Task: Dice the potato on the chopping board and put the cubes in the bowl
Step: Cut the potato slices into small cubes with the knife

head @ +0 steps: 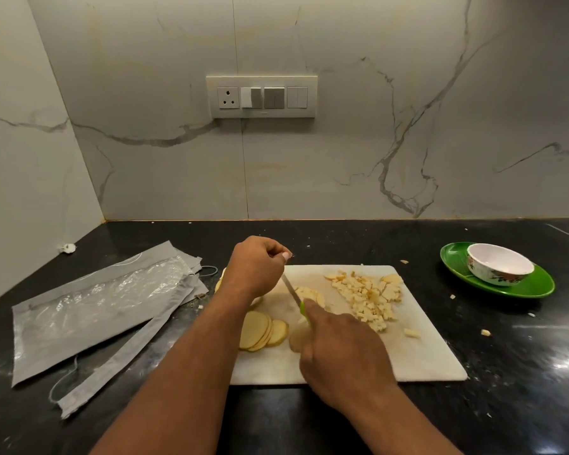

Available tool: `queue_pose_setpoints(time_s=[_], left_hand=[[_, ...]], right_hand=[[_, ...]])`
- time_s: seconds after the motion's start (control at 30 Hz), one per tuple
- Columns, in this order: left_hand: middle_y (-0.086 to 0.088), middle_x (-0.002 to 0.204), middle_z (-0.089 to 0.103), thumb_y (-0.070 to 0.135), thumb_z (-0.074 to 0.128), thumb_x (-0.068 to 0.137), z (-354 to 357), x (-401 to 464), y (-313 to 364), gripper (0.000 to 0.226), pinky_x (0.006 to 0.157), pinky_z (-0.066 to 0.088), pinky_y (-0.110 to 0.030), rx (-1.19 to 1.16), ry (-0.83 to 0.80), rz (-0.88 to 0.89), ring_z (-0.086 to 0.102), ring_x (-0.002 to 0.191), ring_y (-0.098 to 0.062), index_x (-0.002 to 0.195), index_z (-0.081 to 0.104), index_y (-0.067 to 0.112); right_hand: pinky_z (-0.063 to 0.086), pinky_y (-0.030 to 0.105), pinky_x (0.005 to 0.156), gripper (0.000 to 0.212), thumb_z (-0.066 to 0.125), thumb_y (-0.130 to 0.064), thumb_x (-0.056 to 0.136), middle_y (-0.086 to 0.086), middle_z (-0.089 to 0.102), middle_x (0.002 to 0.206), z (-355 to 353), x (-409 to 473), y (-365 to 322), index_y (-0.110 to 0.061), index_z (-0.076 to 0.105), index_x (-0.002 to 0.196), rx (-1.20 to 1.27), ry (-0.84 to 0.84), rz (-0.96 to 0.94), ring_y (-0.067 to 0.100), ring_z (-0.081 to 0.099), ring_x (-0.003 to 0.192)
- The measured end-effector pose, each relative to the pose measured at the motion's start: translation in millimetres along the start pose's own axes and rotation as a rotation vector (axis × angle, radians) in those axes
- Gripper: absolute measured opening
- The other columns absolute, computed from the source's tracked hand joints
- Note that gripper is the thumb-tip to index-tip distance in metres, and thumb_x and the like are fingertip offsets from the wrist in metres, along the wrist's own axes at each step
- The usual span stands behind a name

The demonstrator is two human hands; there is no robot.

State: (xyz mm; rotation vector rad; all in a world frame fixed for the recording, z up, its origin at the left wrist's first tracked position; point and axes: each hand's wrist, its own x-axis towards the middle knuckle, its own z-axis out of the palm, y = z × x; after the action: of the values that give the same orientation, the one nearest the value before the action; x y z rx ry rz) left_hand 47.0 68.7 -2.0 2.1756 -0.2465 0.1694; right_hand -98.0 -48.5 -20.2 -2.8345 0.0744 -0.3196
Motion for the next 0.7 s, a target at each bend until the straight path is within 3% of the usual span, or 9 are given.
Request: queue_pose_setpoints(time_s=[0.13, 0.27, 0.4, 0.53, 0.7], left_hand=[[0.012, 0.088, 0.072, 0.026, 0.068, 0.100, 3.6, 0.2, -1.8, 0.019, 0.085, 0.061, -0.037, 0.042, -0.055, -0.001, 0.067, 0.087, -0.010, 0.084, 0.072, 0.035], [0.011, 0.091, 0.071, 0.027, 0.067, 0.101, 7.7, 0.8, -1.8, 0.012, 0.080, 0.055, -0.028, 0.067, -0.123, 0.010, 0.066, 0.089, -0.010, 0.095, 0.076, 0.032], [0.012, 0.092, 0.070, 0.029, 0.068, 0.100, 5.9, -0.1, 0.6, 0.011, 0.077, 0.053, -0.025, 0.091, -0.170, 0.052, 0.065, 0.087, -0.009, 0.104, 0.077, 0.029], [0.015, 0.098, 0.070, 0.029, 0.069, 0.099, -4.0, -5.0, 6.4, 0.015, 0.083, 0.055, -0.026, 0.163, -0.297, 0.149, 0.064, 0.092, -0.006, 0.110, 0.077, 0.034], [0.017, 0.098, 0.071, 0.028, 0.075, 0.094, -21.7, -12.7, 14.4, 0.023, 0.083, 0.050, -0.025, 0.222, -0.413, 0.176, 0.062, 0.091, -0.001, 0.115, 0.074, 0.038]], right_hand=[[0.044, 0.037, 0.080, 0.065, 0.040, -0.029, 0.096, 0.005, 0.062, 0.121, 8.0, 0.4, -6.3, -0.030, 0.020, 0.157, -0.071, -0.103, 0.008, 0.025, 0.059, 0.104], [0.039, 0.035, 0.077, 0.068, 0.034, -0.027, 0.097, 0.004, 0.060, 0.118, -1.1, -16.6, 15.5, -0.035, 0.008, 0.159, -0.083, -0.130, 0.127, 0.022, 0.057, 0.099], [0.039, 0.034, 0.073, 0.066, 0.027, -0.031, 0.099, -0.001, 0.049, 0.093, -8.8, -33.0, 30.1, -0.037, 0.000, 0.158, -0.053, -0.139, 0.218, 0.018, 0.051, 0.082], [0.038, 0.033, 0.069, 0.062, 0.027, -0.035, 0.101, -0.003, 0.049, 0.088, -5.5, -31.3, 22.6, -0.038, 0.005, 0.158, -0.026, -0.077, 0.141, 0.015, 0.051, 0.078], [0.042, 0.034, 0.069, 0.061, 0.030, -0.038, 0.099, -0.003, 0.059, 0.100, 2.0, -19.5, 22.8, -0.041, 0.012, 0.158, -0.052, -0.060, 0.042, 0.016, 0.052, 0.082]])
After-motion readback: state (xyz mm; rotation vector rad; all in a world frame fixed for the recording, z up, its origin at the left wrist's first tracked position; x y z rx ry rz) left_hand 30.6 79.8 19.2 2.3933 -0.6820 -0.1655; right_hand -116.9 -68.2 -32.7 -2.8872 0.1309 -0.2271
